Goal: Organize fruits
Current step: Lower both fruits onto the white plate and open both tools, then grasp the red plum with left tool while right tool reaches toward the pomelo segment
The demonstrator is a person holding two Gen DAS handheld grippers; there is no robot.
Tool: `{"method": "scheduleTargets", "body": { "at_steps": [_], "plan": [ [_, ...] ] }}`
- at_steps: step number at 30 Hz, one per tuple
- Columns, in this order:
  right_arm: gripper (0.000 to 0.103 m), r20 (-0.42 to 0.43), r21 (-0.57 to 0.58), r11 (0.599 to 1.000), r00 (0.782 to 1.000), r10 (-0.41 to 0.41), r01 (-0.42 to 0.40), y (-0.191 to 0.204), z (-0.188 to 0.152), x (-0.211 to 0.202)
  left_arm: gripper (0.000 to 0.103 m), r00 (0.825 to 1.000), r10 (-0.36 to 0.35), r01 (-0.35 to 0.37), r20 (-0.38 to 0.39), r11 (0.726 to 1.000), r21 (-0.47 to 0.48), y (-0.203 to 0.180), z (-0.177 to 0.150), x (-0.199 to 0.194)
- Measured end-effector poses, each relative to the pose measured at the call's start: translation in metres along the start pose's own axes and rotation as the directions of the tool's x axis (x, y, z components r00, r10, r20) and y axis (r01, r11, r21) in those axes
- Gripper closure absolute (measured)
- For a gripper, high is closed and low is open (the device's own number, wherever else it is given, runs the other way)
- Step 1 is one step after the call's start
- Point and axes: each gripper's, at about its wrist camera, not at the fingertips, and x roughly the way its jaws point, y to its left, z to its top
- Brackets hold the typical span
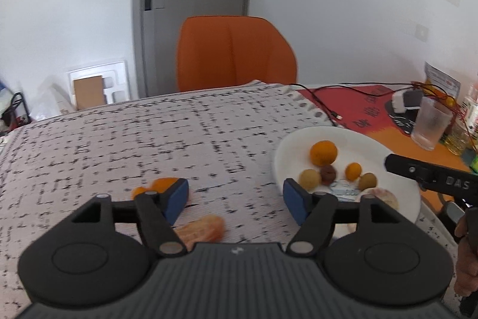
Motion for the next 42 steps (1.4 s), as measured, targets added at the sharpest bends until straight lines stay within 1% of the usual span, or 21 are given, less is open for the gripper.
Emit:
{"method": "scheduleTargets", "body": {
  "at_steps": [1,2,3,5,12,18,23,25,28,30,32,33,38,40,42],
  "plan": [
    [0.025,0.005,-0.007,1.000,1.000,0.002,-0.002,0.004,0.000,-0.001,0.024,1.000,0.015,-0.015,0.002,1.000,-0.009,0.004,-0.001,-0.002],
    [0.016,0.010,-0.013,1.000,1.000,0.003,-0.003,0.007,0.000,-0.001,0.020,0.999,0.031,-0.031,0.005,0.999,-0.019,0.009,-0.001,-0.004],
    [0.008,0.013,-0.021,1.000,1.000,0.001,0.000,0.010,0.000,-0.001,0.018,0.999,0.046,-0.046,0.004,0.999,-0.026,0.012,-0.002,-0.005],
    [0.001,0.021,-0.042,0.999,1.000,-0.007,0.008,0.016,0.000,-0.002,0.017,0.998,0.067,-0.067,-0.003,0.997,-0.035,0.019,-0.003,-0.007],
    [0.000,0.023,-0.066,0.998,1.000,0.005,-0.003,0.033,-0.001,-0.002,0.015,0.993,0.115,-0.117,-0.020,0.991,-0.066,0.038,-0.009,-0.014],
    [0.000,0.010,-0.078,0.997,1.000,0.025,-0.024,0.045,-0.005,-0.001,0.013,0.991,0.130,-0.132,-0.019,0.988,-0.076,0.050,-0.020,-0.020],
    [0.000,0.013,-0.082,0.996,0.999,0.040,-0.039,0.057,-0.006,0.002,0.013,0.994,0.103,-0.105,-0.020,0.987,-0.120,0.066,-0.031,-0.020],
    [0.000,0.009,-0.086,0.995,0.998,0.054,-0.053,0.063,-0.006,0.004,0.013,0.994,0.106,-0.109,-0.028,0.985,-0.131,0.070,-0.035,-0.018],
    [0.000,-0.003,-0.114,0.990,0.997,0.082,-0.082,0.075,-0.008,0.006,0.018,0.995,0.089,-0.095,-0.047,0.984,-0.148,0.079,-0.041,-0.014],
    [0.000,-0.014,-0.136,0.986,0.995,0.095,-0.096,0.083,-0.009,0.009,0.025,0.996,0.074,-0.081,-0.051,0.984,-0.158,0.083,-0.044,-0.012],
    [0.000,-0.028,-0.156,0.981,0.994,0.110,-0.113,0.091,-0.010,0.011,0.038,0.996,0.064,-0.073,-0.060,0.984,-0.164,0.086,-0.047,-0.010],
    [0.000,-0.034,-0.164,0.980,0.993,0.112,-0.116,0.094,-0.011,0.012,0.042,0.996,0.052,-0.063,-0.066,0.983,-0.172,0.088,-0.048,-0.008],
    [0.000,-0.063,-0.189,0.974,0.991,0.115,-0.125,0.108,-0.012,0.018,0.047,0.997,0.011,-0.025,-0.073,0.981,-0.195,0.094,-0.054,0.000],
    [0.000,-0.072,-0.200,0.972,0.991,0.112,-0.125,0.113,-0.014,0.021,0.052,0.997,0.009,-0.025,-0.079,0.979,-0.203,0.095,-0.055,0.005],
    [0.000,-0.085,-0.207,0.969,0.989,0.117,-0.132,0.117,-0.014,0.025,0.064,0.998,0.006,-0.020,-0.069,0.976,-0.215,0.099,-0.056,0.007]
  ]
}}
